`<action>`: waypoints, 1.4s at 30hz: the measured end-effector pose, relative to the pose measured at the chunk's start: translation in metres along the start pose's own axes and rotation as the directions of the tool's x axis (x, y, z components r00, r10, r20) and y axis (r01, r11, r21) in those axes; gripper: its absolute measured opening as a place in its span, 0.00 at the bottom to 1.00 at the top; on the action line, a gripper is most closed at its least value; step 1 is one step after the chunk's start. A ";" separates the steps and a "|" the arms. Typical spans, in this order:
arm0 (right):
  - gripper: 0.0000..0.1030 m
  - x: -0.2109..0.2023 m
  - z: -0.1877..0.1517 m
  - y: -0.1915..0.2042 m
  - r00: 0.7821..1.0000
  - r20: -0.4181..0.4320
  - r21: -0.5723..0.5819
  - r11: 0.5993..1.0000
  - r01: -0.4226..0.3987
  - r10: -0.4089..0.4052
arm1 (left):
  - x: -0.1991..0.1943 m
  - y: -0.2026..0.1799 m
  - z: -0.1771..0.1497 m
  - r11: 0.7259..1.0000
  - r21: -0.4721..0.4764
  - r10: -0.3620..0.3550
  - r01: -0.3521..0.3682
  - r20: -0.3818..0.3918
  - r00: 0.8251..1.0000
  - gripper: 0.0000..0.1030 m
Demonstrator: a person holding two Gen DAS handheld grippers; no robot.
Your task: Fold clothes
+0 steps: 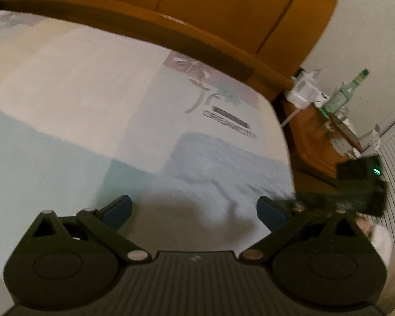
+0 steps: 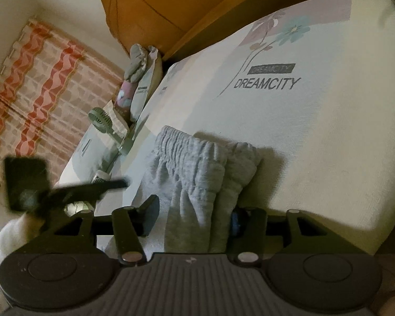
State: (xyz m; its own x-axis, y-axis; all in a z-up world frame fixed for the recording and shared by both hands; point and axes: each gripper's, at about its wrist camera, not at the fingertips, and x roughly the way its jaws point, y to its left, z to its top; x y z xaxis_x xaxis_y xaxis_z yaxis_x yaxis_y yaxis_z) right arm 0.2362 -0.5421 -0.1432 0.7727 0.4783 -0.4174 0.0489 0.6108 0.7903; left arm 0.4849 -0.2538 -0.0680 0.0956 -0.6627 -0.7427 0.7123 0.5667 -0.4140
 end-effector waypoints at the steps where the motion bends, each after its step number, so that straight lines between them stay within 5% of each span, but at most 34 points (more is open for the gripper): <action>1: 0.56 0.000 0.001 0.000 1.000 -0.007 0.001 1.000 -0.004 0.004 | 0.010 0.012 0.006 0.999 -0.028 -0.047 0.046 -0.029 0.998 0.97; 4: 0.56 0.000 0.003 -0.003 0.999 -0.030 0.006 1.000 -0.017 0.018 | 0.032 0.036 0.016 0.980 -0.081 -0.191 0.182 -0.108 0.976 0.97; 9: 0.57 -0.001 0.006 -0.005 0.998 -0.054 0.016 0.999 -0.030 0.031 | 0.056 0.051 0.023 0.926 -0.119 -0.372 0.358 -0.129 0.919 0.98; 13: 0.60 0.002 0.008 -0.002 0.998 -0.058 0.002 0.999 -0.034 0.034 | 0.080 0.045 0.037 0.886 -0.132 -0.458 0.444 -0.111 0.882 0.99; 18: 0.60 0.001 0.006 -0.001 0.999 -0.042 0.003 0.999 -0.032 0.032 | 0.079 0.043 0.034 0.877 -0.107 -0.480 0.469 -0.154 0.864 0.99; 21: 0.60 0.001 0.006 -0.001 0.999 -0.038 0.005 0.999 -0.033 0.033 | 0.069 0.057 0.021 0.873 -0.115 -0.487 0.475 -0.128 0.864 0.88; 23: 0.59 0.000 0.005 0.000 0.999 -0.033 0.004 1.000 -0.024 0.025 | 0.069 0.056 0.020 0.883 -0.111 -0.466 0.455 -0.107 0.878 0.85; 25: 0.54 0.000 0.005 -0.001 1.000 -0.023 0.011 1.000 -0.007 0.007 | 0.070 0.049 0.022 0.905 -0.074 -0.424 0.418 -0.096 0.900 0.70; 27: 0.31 0.000 0.005 -0.003 1.000 -0.016 0.023 0.999 0.025 -0.024 | 0.069 0.038 0.024 0.933 -0.018 -0.360 0.360 -0.090 0.929 0.47; 28: 0.29 0.000 0.005 -0.004 0.999 -0.013 0.029 0.999 0.040 -0.040 | 0.069 0.038 0.024 0.937 -0.014 -0.349 0.349 -0.081 0.934 0.41; 33: 0.23 -0.005 -0.001 0.018 0.993 0.044 -0.069 0.991 0.114 -0.111 | 0.062 0.031 0.027 0.947 0.025 -0.319 0.320 -0.031 0.947 0.30; 36: 0.22 -0.017 -0.002 0.031 0.990 0.091 -0.093 0.989 0.118 -0.109 | 0.055 0.021 0.036 0.931 0.077 -0.357 0.357 -0.006 0.934 0.28; 42: 0.22 -0.014 -0.001 0.022 0.984 0.070 -0.071 0.983 0.172 -0.167 | 0.080 0.023 0.041 0.932 0.085 -0.347 0.353 -0.072 0.935 0.32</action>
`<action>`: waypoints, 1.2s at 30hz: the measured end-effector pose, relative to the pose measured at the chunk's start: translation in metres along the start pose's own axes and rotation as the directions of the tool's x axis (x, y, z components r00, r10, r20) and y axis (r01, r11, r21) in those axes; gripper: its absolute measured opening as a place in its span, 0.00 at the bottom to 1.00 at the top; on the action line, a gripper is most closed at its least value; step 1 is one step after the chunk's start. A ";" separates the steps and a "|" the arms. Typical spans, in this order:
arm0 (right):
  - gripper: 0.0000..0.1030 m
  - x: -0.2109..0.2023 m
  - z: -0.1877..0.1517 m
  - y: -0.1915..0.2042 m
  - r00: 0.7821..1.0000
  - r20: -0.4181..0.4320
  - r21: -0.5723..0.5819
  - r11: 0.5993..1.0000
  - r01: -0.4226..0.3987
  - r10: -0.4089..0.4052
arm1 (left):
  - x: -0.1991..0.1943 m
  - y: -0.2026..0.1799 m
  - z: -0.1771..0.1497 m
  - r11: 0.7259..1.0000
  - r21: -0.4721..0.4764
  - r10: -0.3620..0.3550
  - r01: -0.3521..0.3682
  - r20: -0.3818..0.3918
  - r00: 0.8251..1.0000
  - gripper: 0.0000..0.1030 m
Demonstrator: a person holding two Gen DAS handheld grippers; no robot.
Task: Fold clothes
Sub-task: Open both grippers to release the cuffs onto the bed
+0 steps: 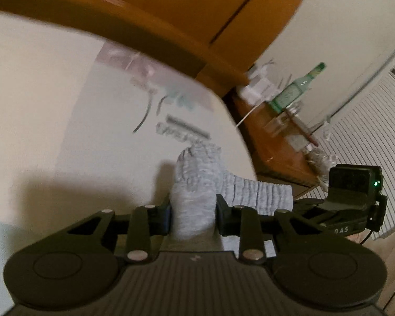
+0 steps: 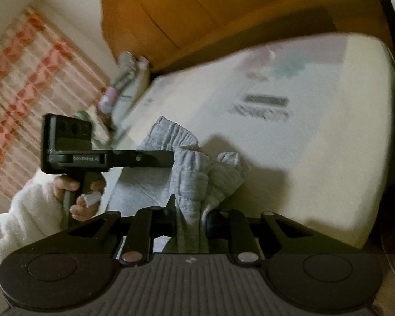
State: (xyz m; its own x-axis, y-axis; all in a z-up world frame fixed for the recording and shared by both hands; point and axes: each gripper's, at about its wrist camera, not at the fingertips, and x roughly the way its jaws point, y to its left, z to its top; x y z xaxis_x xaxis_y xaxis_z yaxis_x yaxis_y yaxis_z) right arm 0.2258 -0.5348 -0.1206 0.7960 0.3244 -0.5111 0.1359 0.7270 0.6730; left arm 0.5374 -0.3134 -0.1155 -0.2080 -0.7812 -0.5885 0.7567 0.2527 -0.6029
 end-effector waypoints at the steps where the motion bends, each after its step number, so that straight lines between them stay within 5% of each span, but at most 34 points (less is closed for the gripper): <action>1: 0.23 0.002 0.000 -0.003 1.000 -0.010 0.011 1.000 0.007 -0.007 | 0.002 0.004 0.000 1.000 -0.006 -0.001 0.001 -0.004 1.000 0.37; 5: 0.33 0.001 0.000 -0.001 0.999 0.006 -0.008 0.999 0.041 -0.041 | 0.002 0.002 0.011 0.999 0.030 0.026 -0.025 -0.028 0.999 0.43; 11: 0.67 -0.011 0.003 0.011 0.983 0.114 -0.047 0.988 0.147 -0.140 | -0.028 -0.031 0.028 0.965 0.125 0.233 -0.232 0.009 0.972 0.54; 15: 0.70 -0.033 0.008 0.027 0.961 0.209 -0.109 0.973 0.205 -0.180 | -0.066 -0.055 0.026 0.945 0.111 0.303 -0.307 0.057 0.951 0.66; 21: 0.79 -0.032 -0.007 0.065 1.000 -0.002 -0.293 0.956 -0.002 0.001 | -0.096 -0.104 -0.019 0.934 0.204 0.302 -0.292 -0.019 0.953 0.76; 23: 0.79 -0.021 -0.021 0.078 0.992 -0.118 -0.368 0.927 -0.080 0.039 | -0.098 -0.104 -0.040 0.962 0.142 0.240 -0.232 -0.046 0.970 0.76; 26: 0.79 0.000 -0.042 0.089 0.977 -0.214 -0.466 0.880 -0.094 -0.009 | -0.092 -0.091 -0.072 0.985 0.044 0.167 -0.164 -0.062 0.984 0.79; 28: 0.79 0.006 -0.049 0.087 0.972 -0.229 -0.514 0.855 -0.073 -0.055 | -0.082 -0.075 -0.086 0.983 -0.022 0.178 -0.180 -0.066 0.982 0.79; 30: 0.79 0.001 -0.048 0.084 0.972 -0.230 -0.537 0.839 -0.085 -0.049 | -0.074 -0.058 -0.092 0.953 -0.055 0.295 -0.299 -0.076 0.952 0.77; 34: 0.79 -0.010 -0.049 0.088 0.971 -0.221 -0.585 0.809 -0.059 -0.089 | -0.081 -0.042 -0.088 0.945 -0.144 0.292 -0.294 -0.035 0.956 0.77; 36: 0.79 -0.017 -0.050 0.094 0.972 -0.211 -0.608 0.793 -0.047 -0.104 | -0.085 -0.055 -0.085 0.936 -0.093 0.338 -0.339 -0.024 0.941 0.77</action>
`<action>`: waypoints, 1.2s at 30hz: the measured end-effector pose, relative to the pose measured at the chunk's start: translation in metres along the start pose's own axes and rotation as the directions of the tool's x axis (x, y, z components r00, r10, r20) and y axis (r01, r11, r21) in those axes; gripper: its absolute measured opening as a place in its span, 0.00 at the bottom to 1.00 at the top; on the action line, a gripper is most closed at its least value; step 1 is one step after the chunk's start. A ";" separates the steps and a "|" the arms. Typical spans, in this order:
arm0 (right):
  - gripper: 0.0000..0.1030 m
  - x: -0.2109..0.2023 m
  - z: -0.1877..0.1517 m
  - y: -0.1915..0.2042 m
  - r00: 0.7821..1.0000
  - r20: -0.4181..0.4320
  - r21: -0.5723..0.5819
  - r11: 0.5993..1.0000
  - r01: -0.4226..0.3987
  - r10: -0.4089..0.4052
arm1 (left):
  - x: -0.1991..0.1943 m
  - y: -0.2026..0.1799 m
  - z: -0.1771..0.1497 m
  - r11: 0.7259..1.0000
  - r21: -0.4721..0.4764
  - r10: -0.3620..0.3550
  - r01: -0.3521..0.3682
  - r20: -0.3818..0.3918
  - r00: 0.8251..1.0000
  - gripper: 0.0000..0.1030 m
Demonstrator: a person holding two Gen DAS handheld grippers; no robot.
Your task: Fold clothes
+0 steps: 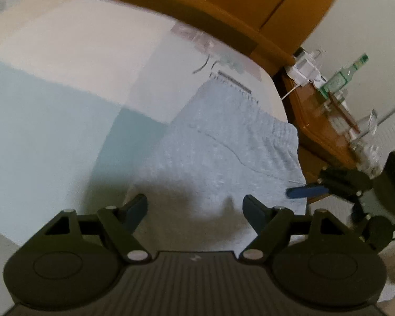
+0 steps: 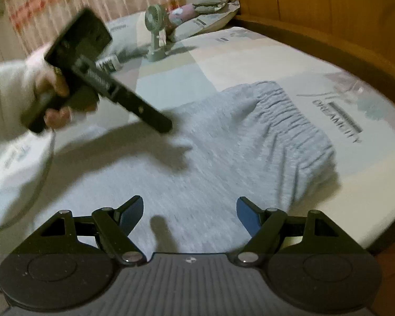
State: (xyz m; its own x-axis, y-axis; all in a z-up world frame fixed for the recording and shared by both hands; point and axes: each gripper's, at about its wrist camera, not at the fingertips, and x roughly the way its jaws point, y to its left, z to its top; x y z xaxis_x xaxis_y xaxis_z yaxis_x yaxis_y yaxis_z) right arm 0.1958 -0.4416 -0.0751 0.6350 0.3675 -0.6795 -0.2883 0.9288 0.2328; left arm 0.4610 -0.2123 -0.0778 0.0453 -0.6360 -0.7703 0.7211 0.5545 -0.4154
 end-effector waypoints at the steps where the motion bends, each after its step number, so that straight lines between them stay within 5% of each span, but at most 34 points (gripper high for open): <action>1: 0.80 -0.004 0.001 0.004 1.000 0.002 -0.010 1.000 0.005 -0.005 | -0.008 -0.007 -0.001 1.000 0.025 0.019 -0.019 0.002 1.000 0.77; 5: 0.81 -0.020 0.005 0.020 1.000 0.009 -0.053 0.998 0.020 -0.020 | -0.047 -0.037 -0.011 0.988 0.117 0.103 -0.105 0.027 0.994 0.80; 10: 0.83 -0.018 -0.004 0.070 0.999 -0.023 -0.195 0.979 -0.052 0.049 | -0.096 -0.079 -0.054 0.938 0.230 0.252 -0.261 0.067 0.965 0.83; 16: 0.83 0.018 -0.037 0.111 0.993 -0.113 -0.370 0.927 -0.060 0.019 | -0.103 -0.101 -0.137 0.917 0.215 0.330 -0.338 0.073 0.941 0.84; 19: 0.87 0.017 -0.048 0.110 0.997 -0.072 -0.397 0.917 -0.049 0.023 | -0.090 -0.095 -0.176 0.913 0.175 0.363 -0.369 0.064 0.930 0.84; 23: 0.90 0.003 -0.050 0.104 0.995 -0.091 -0.384 0.923 -0.009 -0.028 | -0.066 -0.056 -0.198 0.883 0.055 0.466 -0.466 0.002 0.885 0.87; 27: 0.90 -0.015 -0.048 0.104 0.992 -0.088 -0.386 0.921 0.048 -0.088 | -0.077 -0.042 -0.189 0.895 -0.039 0.447 -0.445 0.052 0.893 0.86; 32: 0.94 -0.022 -0.026 0.130 0.999 -0.038 -0.340 0.940 -0.010 -0.004 | -0.099 -0.056 -0.179 0.880 0.008 0.472 -0.475 0.090 0.877 0.86; 36: 0.98 -0.003 -0.018 0.166 0.998 -0.059 -0.382 0.924 -0.024 0.002 | -0.121 -0.079 -0.202 0.872 0.039 0.482 -0.488 0.104 0.870 0.87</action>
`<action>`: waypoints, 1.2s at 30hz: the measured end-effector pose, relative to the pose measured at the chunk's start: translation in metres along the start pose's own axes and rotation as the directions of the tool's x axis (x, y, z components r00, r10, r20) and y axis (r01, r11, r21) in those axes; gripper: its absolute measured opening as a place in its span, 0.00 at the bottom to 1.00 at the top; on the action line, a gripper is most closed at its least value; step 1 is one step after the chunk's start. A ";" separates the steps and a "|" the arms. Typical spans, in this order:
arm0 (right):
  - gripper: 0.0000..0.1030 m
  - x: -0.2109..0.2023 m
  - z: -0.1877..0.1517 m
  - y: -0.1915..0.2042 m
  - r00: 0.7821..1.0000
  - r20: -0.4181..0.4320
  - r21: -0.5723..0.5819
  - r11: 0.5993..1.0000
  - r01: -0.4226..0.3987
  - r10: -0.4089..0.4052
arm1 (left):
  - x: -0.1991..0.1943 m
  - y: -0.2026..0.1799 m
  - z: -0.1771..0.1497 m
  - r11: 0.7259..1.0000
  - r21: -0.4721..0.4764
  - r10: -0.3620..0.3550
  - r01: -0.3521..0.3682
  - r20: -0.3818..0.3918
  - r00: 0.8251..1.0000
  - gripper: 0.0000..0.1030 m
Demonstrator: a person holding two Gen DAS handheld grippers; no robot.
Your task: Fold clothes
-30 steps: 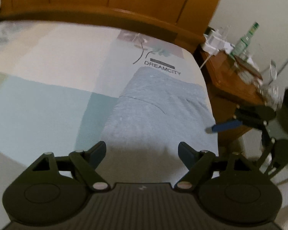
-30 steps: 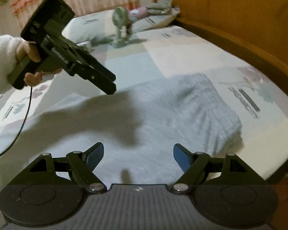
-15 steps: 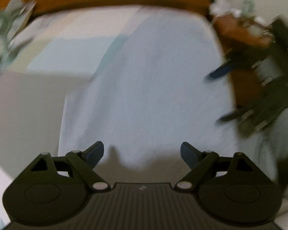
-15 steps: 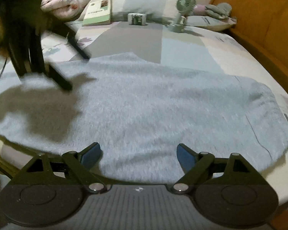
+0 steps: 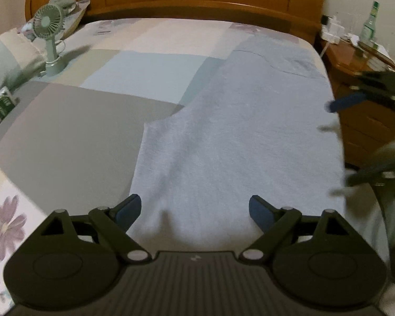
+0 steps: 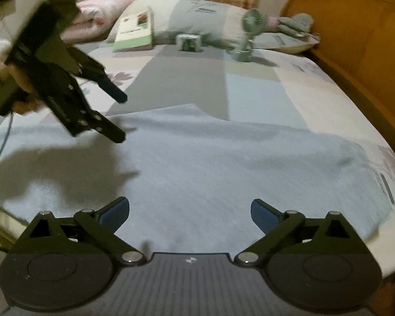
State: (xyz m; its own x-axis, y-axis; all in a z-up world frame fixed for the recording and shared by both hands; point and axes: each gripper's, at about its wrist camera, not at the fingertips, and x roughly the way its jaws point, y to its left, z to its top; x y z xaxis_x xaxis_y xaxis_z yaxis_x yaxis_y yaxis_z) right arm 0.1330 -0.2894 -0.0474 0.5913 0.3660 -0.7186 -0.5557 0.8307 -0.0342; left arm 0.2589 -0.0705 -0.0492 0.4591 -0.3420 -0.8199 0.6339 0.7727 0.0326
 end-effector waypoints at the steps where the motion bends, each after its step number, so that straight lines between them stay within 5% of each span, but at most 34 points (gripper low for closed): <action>1: 0.99 0.007 0.003 0.007 1.000 -0.012 -0.016 1.000 0.002 -0.002 | -0.008 -0.002 -0.009 1.000 0.006 0.008 -0.008 0.000 1.000 0.87; 8: 1.00 0.053 -0.007 0.019 0.990 -0.139 0.056 0.998 0.018 -0.010 | -0.048 -0.018 -0.095 0.991 -0.094 0.090 -0.090 -0.008 0.996 0.87; 19: 1.00 0.059 -0.013 0.024 0.990 -0.129 0.060 0.997 0.057 -0.049 | -0.068 -0.026 -0.184 0.935 -0.294 0.177 -0.198 -0.095 0.980 0.90; 27: 1.00 0.059 -0.014 0.026 0.991 -0.123 0.066 0.996 0.064 -0.056 | -0.080 -0.034 -0.173 0.937 -0.260 0.226 -0.232 -0.053 0.973 0.91; 36: 1.00 0.056 -0.018 0.027 0.992 -0.104 0.072 0.995 0.072 -0.065 | -0.049 -0.043 -0.160 0.955 -0.243 0.159 -0.170 -0.064 0.985 0.93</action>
State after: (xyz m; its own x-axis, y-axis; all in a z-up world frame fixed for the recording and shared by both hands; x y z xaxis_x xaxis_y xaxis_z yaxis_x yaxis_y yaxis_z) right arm 0.1413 -0.2540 -0.1011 0.5621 0.2660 -0.7831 -0.4677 0.8832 -0.0358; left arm 0.1089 -0.0012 -0.1017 0.5133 -0.1802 -0.8391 0.3763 0.9260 0.0314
